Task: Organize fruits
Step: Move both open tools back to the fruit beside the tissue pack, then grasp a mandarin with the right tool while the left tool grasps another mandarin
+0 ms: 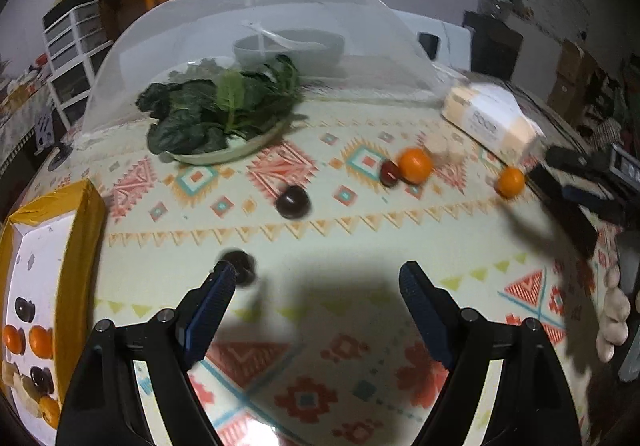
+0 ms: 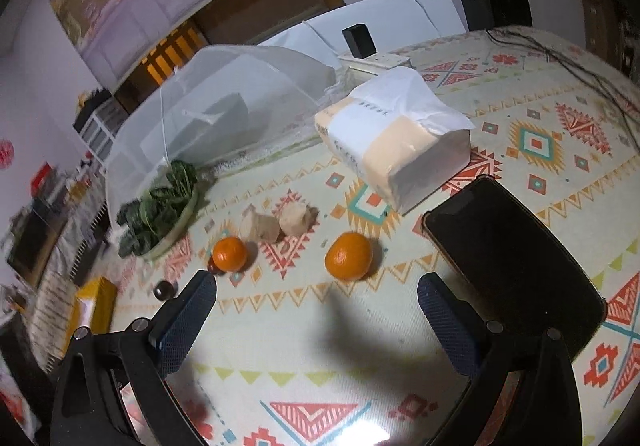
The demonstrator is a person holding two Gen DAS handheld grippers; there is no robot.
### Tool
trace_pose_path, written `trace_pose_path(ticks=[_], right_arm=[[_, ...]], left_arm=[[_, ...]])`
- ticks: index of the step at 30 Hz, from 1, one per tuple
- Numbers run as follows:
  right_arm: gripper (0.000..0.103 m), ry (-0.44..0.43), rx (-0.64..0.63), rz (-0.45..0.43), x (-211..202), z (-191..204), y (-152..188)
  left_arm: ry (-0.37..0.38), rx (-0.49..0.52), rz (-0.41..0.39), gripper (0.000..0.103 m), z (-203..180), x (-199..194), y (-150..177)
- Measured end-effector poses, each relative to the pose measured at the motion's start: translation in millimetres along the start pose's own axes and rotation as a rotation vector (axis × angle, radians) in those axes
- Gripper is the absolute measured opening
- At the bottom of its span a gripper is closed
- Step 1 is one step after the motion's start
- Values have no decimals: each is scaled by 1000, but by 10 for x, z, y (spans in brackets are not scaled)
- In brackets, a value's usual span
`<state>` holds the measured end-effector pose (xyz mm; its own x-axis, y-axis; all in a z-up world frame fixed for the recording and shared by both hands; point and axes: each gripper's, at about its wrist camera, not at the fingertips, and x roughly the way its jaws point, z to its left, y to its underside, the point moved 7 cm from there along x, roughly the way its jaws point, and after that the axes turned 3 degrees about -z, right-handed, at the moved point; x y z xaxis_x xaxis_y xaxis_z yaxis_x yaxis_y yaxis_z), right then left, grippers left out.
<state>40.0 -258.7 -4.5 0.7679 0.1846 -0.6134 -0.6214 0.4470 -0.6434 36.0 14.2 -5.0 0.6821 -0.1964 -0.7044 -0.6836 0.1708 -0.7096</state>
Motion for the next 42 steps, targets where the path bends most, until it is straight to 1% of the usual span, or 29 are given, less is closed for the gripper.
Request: trace_pose_path(ticks=[4,7,10,13,15,20,21,22,23,24,25,26,27,28,33,34,38,39,40,42], right_arm=[[100,-2,18,3,94,-32,-86],[99,0,7,17,192,8,-82],[99,19,-15,34,307,59,-37],[99,64,-61,43,432,97,2],[99,103,-91,49,506,100,23],[98,161,-141,70,653,74,59],[93,163,-149,76,686,73,64],[82,165,-155,86,719,73,72],[78,167,-156,95,746,70,81],[72,182,-168,81,748,72,66],[63,188,-175,82,759,74,65],[57,192,-181,80,768,78,62],[43,193,-185,79,773,78,59],[35,190,-185,78,777,75,58],[35,162,-153,79,724,53,79],[35,156,-145,80,712,61,86],[35,117,-105,78,603,66,119],[35,105,-98,76,577,75,132],[35,91,-91,76,559,89,143],[35,68,-84,78,542,121,149]], left_arm=[[-26,-13,-21,83,135,114,-185],[-38,0,-31,83,104,220,-252],[-50,45,-40,83,-57,307,-266],[-63,102,-38,83,-272,394,-264],[-58,133,-36,83,-408,458,-266],[-58,158,-33,83,-550,583,-272],[-59,160,-34,83,-561,599,-273],[-55,161,-32,83,-571,616,-272],[-53,161,-29,83,-576,634,-273],[-53,160,-28,83,-578,649,-275],[-52,159,-27,83,-579,662,-280],[-50,157,-25,83,-577,675,-282],[-48,153,-21,83,-574,692,-286],[-48,150,-19,83,-578,705,-287],[-29,134,-8,83,-541,738,-332],[-20,118,-7,83,-504,735,-369],[45,2,-5,83,-277,741,-602],[50,-8,-11,83,-254,744,-647],[53,-10,-24,83,-242,748,-707],[67,19,-44,83,-309,766,-790]])
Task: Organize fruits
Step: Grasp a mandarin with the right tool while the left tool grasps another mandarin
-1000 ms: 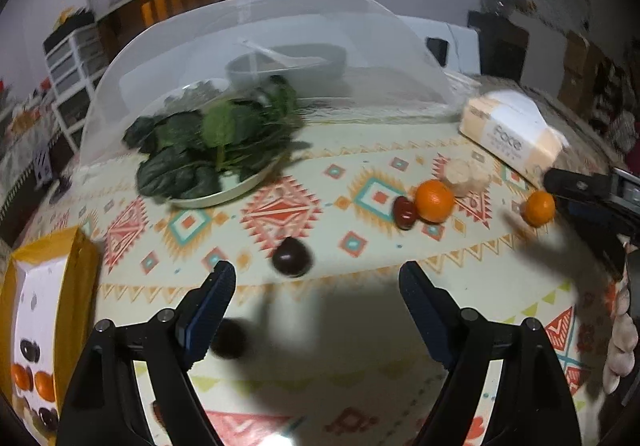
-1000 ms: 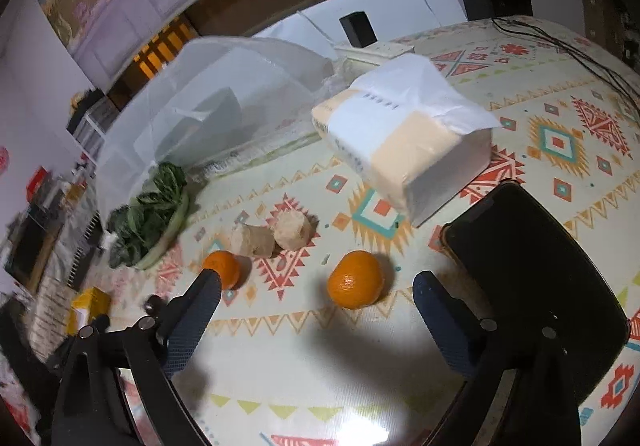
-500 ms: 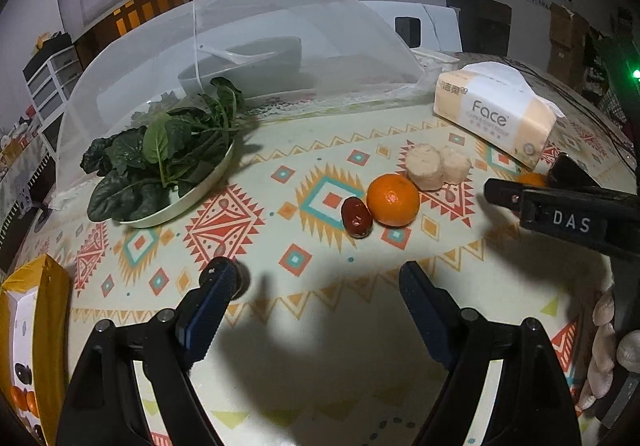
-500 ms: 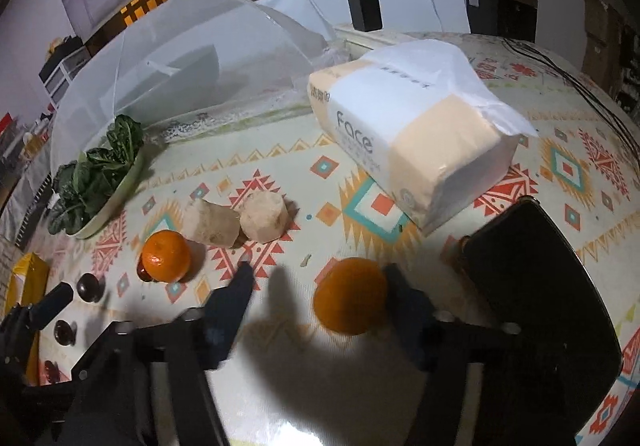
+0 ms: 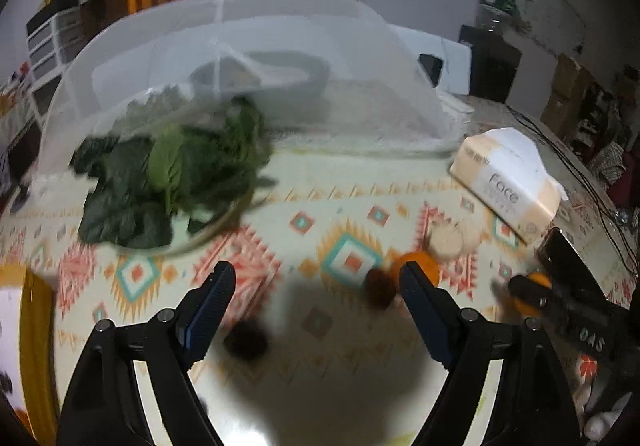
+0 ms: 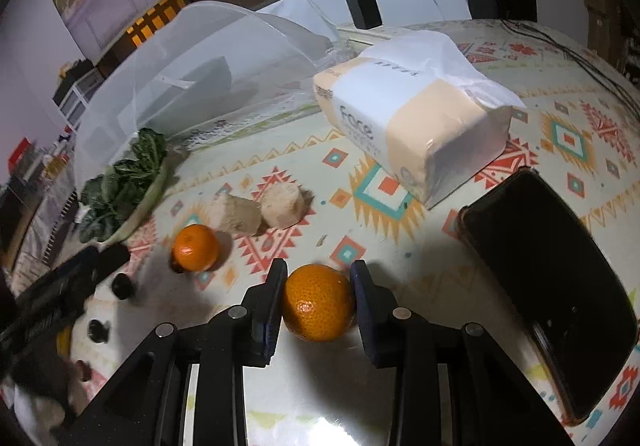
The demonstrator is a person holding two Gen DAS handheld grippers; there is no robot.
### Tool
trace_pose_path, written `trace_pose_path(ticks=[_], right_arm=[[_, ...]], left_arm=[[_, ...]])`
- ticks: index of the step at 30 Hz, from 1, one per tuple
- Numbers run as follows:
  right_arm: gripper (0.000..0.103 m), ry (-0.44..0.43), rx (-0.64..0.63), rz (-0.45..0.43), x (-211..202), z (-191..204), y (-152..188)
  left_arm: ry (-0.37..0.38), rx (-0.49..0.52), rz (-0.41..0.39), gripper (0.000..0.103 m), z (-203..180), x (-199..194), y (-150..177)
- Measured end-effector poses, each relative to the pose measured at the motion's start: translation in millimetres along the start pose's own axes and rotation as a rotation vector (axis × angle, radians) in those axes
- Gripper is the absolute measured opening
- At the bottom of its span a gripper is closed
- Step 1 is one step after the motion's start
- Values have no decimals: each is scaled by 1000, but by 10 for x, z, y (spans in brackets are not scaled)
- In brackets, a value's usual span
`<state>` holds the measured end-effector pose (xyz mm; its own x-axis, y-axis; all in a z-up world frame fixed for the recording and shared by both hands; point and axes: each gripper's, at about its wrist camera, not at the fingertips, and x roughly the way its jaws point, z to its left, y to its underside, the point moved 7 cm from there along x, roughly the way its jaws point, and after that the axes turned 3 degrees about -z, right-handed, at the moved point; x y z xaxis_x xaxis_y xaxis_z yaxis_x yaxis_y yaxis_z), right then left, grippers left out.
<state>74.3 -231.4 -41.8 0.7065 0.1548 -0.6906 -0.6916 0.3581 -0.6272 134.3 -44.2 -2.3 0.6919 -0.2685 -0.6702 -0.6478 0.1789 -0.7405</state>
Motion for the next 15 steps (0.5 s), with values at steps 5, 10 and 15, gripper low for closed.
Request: trace_pose_path(ticks=[5,10,15], right_arm=[[35,-33,12,-6,-26,19,-14],[35,-53,25,-1,-30,-3,-6],[35,-63,9,-6,-42,34,-16]], left_arm=[[51,130,10,83,-421,181,-15],[27,247,38,83,-676,438,18],[19,302,74,34,-745,572,127]])
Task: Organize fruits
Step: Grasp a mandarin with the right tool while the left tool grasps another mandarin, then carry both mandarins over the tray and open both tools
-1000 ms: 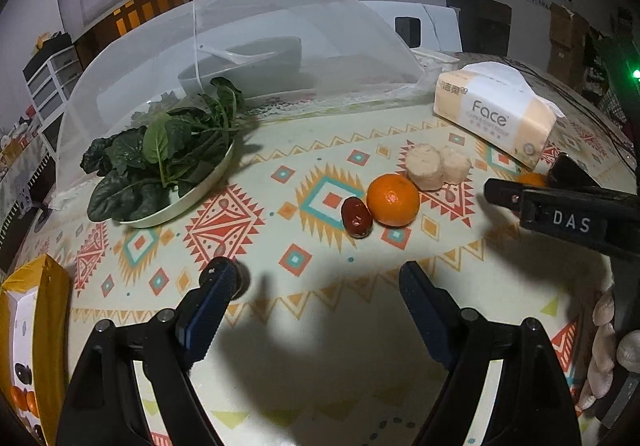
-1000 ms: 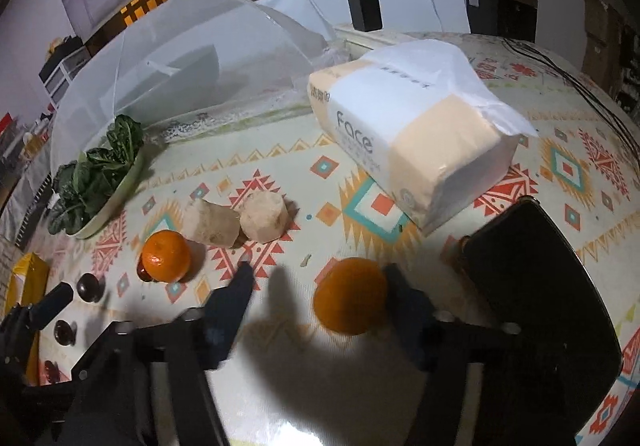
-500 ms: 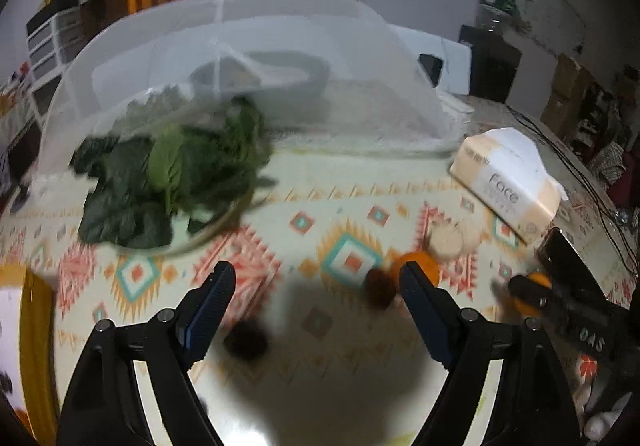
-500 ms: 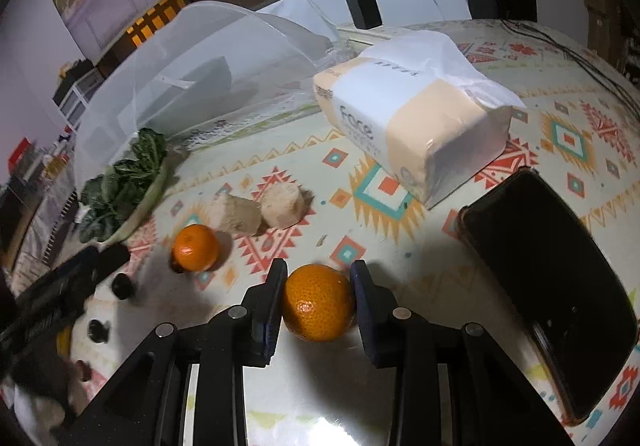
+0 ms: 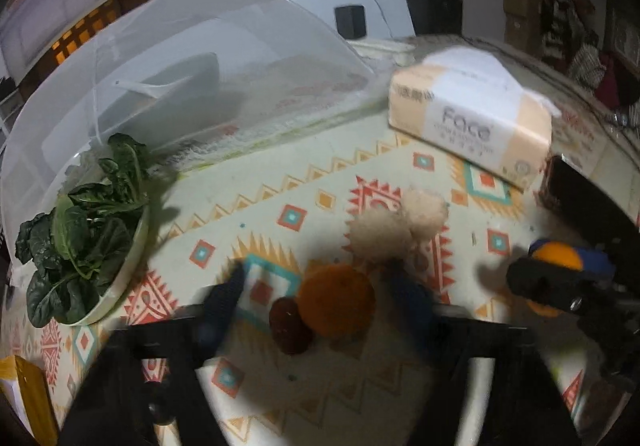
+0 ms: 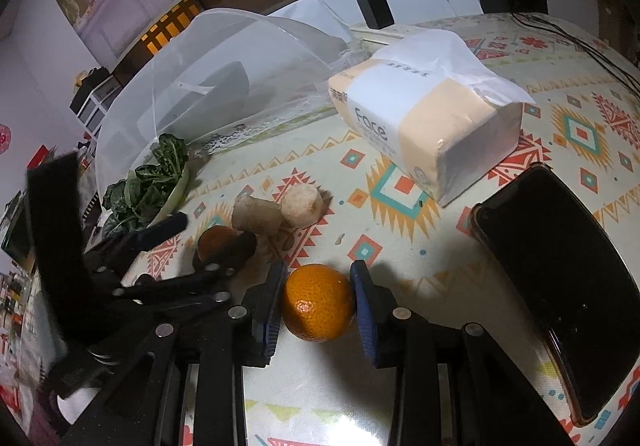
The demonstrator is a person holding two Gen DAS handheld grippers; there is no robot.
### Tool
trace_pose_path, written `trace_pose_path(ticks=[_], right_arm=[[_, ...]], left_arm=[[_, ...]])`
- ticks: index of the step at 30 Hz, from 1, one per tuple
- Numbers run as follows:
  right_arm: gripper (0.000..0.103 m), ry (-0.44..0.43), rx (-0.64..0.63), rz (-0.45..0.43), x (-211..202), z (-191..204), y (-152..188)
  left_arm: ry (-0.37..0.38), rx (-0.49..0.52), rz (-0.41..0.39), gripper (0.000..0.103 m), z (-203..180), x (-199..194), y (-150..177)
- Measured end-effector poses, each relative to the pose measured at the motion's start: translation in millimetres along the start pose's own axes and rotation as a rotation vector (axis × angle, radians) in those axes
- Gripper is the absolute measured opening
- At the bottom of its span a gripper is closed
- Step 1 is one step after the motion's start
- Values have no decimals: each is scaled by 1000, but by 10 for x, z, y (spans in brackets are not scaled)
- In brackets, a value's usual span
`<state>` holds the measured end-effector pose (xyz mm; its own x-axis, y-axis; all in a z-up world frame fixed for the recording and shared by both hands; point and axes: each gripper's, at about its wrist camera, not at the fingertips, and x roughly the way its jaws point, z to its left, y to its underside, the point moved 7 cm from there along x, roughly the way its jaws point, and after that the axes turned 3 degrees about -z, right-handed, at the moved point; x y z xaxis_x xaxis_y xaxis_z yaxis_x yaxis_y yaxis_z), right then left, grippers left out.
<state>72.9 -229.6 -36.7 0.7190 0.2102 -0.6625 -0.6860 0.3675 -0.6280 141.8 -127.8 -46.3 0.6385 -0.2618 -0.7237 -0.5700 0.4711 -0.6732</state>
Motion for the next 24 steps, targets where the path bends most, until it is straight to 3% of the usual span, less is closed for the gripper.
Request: trace_pose_path(ticks=[6,14,20,24], right_arm=[[35,17,-19,-14,-13,16,7],[35,26,-88,-35,-33,175,57],[35,34,-171,-32,-56,503,194],[35,-10,-230,-21,-181,898,364]], left_arm=[[-38,-27,-15,35,53,-153,54],[-58,-93,-85,35,252,-791,244],[-82,-176,-102,35,541,-1228,524],[-106,-234,-120,35,786,-1535,730]])
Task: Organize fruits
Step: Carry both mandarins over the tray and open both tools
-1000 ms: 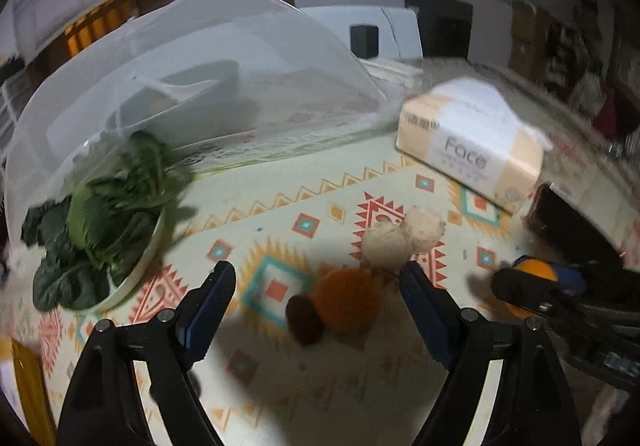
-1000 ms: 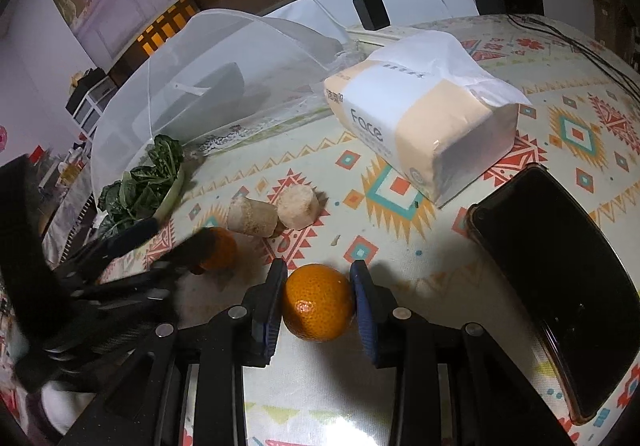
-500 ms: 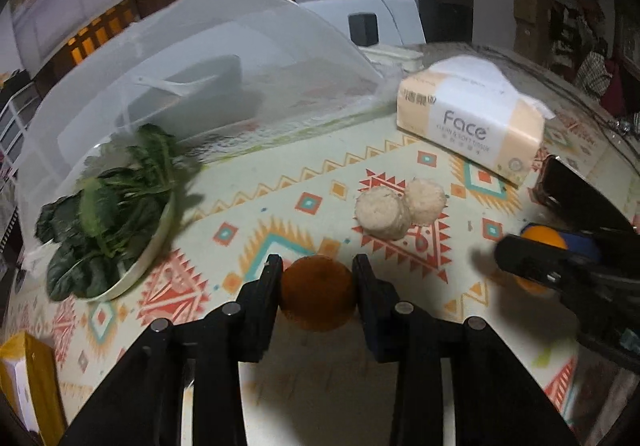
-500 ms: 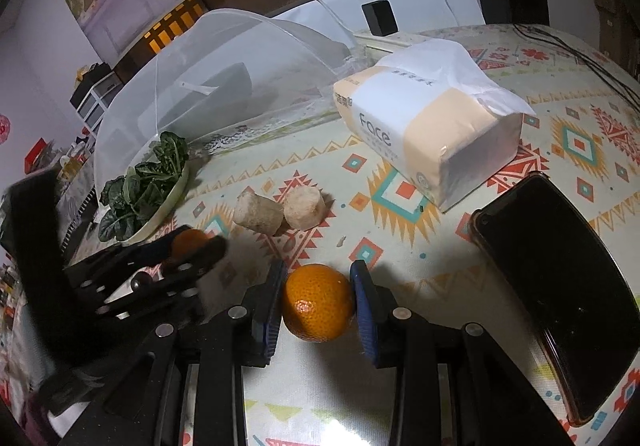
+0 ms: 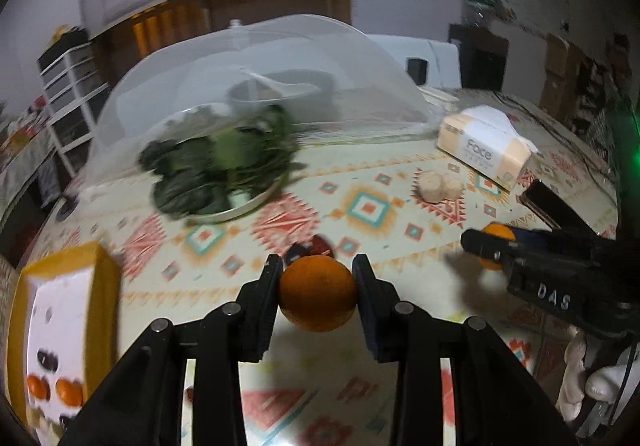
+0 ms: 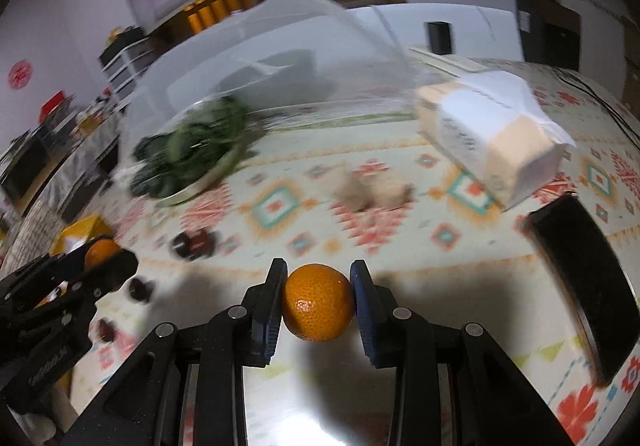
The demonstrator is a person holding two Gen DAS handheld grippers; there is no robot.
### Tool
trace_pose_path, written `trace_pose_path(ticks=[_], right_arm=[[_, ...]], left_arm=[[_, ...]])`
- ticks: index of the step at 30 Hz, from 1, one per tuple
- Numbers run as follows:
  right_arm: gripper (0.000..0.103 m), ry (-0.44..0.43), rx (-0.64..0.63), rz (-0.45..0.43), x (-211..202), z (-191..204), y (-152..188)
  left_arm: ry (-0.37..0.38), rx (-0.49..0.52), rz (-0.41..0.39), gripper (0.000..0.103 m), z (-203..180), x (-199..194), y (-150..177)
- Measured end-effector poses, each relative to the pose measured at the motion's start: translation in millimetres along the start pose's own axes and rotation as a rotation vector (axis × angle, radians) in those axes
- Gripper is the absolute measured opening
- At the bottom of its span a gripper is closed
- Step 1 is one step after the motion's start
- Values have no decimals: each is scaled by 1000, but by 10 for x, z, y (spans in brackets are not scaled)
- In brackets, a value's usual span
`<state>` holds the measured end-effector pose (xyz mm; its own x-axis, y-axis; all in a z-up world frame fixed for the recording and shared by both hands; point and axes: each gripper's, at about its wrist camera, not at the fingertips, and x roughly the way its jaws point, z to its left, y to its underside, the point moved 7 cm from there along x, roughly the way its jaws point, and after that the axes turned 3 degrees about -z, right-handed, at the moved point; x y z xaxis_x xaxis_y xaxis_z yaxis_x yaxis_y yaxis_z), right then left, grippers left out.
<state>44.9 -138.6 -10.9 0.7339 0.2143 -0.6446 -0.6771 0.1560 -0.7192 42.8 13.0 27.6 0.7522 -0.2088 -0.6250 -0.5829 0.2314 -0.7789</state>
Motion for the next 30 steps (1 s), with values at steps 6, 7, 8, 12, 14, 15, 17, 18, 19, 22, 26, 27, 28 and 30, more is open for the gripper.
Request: trace_pose_path(ticks=[6,7,8,12,14,15,17,18,19,22,26,27,28,30], right_arm=[[35,-71,-97,-18,-227,747,14],[35,-88,-113,-20,-255,893,20],[35,-102,-129,-22,-283,1039,39],[35,-162,-176,-16,-304,1546,132],[35,-199,-197,-2,-276,1830,195],[35,-217,-208,8,-249,1978,232],[35,-247,-235,26,-185,2272,309],[35,-259,-244,33,-161,2374,342],[35,-276,-255,42,-132,2507,382],[35,-327,-284,73,-39,2888,508],[35,-383,-308,112,58,3261,655],[35,-395,-317,124,84,3353,703],[35,-403,-330,135,115,3448,759],[35,-403,-352,148,163,3565,834]], left_arm=[[-15,-107,-30,35,489,-399,186],[-15,-129,-36,35,582,-465,219],[-19,-155,-43,35,710,-549,267],[-58,-222,-67,35,1142,-803,441],[-80,-258,-79,35,1377,-933,540],[-92,-279,-86,35,1515,-1005,597],[-120,-316,-104,35,1782,-1157,717],[-134,-329,-109,35,1890,-1204,762],[-150,-347,-113,35,2028,-1269,826],[-184,-394,-113,35,2367,-1395,1013],[-245,-459,-97,35,2812,-1488,1293],[-254,-471,-92,35,2876,-1493,1342],[-264,-483,-84,35,2947,-1497,1401],[-289,-495,-66,35,3066,-1493,1515]])
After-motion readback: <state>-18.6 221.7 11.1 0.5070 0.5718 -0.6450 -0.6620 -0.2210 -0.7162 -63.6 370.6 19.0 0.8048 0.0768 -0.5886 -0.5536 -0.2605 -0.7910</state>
